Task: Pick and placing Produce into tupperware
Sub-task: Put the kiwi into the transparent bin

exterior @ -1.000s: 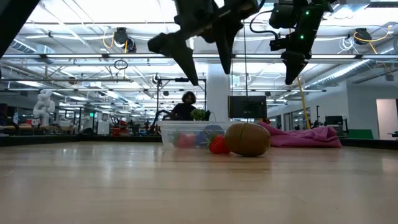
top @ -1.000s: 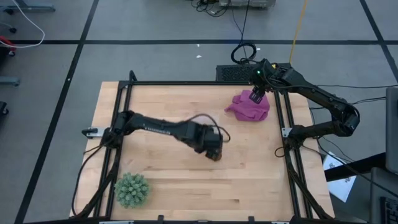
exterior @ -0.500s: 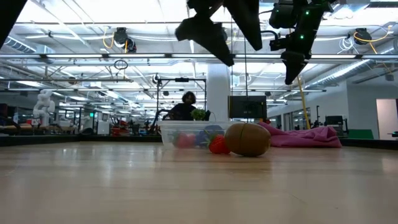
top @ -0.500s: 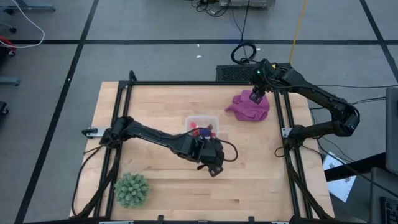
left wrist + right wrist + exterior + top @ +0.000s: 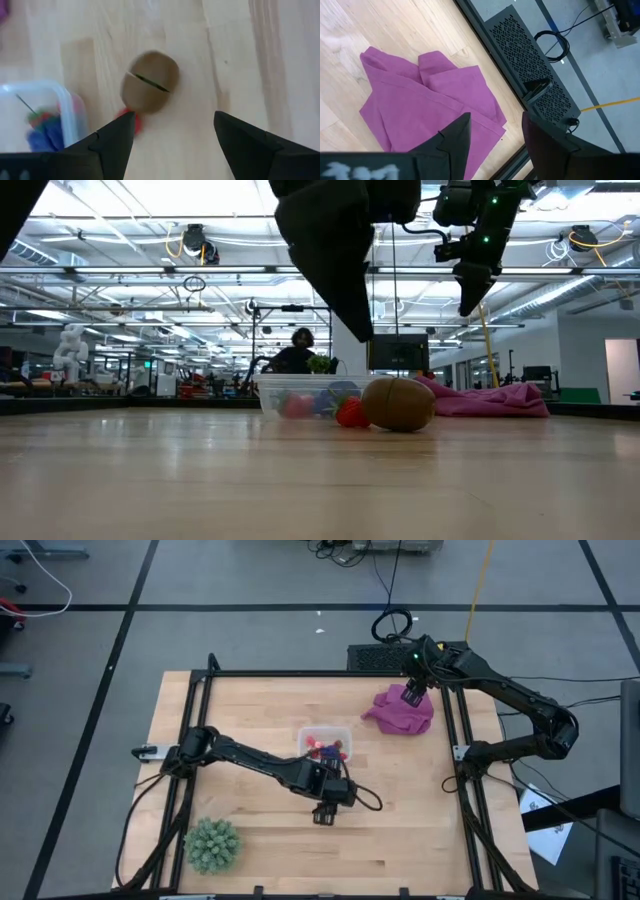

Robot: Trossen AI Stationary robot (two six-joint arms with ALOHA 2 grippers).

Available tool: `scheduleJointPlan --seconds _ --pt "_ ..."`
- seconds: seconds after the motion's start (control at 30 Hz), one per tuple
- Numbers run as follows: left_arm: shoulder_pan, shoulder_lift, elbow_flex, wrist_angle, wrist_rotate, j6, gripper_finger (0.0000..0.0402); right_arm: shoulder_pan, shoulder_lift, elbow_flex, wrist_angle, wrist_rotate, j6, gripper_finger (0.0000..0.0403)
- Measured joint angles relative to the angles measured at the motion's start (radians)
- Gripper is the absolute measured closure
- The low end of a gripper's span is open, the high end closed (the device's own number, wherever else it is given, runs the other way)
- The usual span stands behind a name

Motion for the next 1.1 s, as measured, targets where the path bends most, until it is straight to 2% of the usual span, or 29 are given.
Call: scheduleJointPlan --seconds 0.13,0.23,0.53,1.1 --pt "0.028 0.000 0.000 0.062 0.010 0.097 0.0128 0.000 0.000 0.000 0.000 0.000 0.001 0.0234" --pt "0.050 0.000 0.000 0.089 0.062 0.144 0.0128 0.000 0.000 0.000 0.000 0.000 0.000 0.0234" --pt "0.071 0.007 0.001 0.114 0.151 0.223 0.0128 0.000 0.000 0.000 0.000 0.000 0.000 0.0234" --pt "0.112 0.080 0.000 0.143 0.158 0.304 0.0128 0.000 0.000 0.000 0.032 0.000 0.001 0.0234"
